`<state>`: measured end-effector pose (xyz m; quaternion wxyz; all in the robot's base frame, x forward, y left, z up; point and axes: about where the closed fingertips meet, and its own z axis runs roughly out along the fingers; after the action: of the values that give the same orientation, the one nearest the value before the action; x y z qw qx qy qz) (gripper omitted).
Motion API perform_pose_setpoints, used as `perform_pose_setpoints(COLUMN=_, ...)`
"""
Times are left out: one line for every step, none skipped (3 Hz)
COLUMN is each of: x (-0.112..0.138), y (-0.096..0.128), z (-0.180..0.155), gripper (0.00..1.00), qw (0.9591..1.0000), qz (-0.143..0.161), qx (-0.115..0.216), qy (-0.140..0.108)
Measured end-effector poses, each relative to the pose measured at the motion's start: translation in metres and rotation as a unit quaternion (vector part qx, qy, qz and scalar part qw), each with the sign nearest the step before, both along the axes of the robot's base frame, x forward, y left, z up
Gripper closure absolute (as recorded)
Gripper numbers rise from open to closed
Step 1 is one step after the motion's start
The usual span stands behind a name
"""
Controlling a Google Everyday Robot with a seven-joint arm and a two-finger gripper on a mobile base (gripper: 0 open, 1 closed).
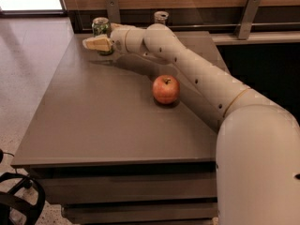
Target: Knock green can over
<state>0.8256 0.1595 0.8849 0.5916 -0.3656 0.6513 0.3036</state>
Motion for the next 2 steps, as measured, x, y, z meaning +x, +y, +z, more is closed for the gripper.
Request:
perform_pose_setpoints(x=-0.0011, y=0.0013, z=-0.0008, gripper=0.46, qw=1.0000, qz=0.001, qx=-0.002, qy=0.002)
perform_pose_setpoints(x=-0.0019, y=0.0043, z=-0.0015, gripper=0.69, qw=1.0000, qz=0.003, qx=-0.002, qy=0.002)
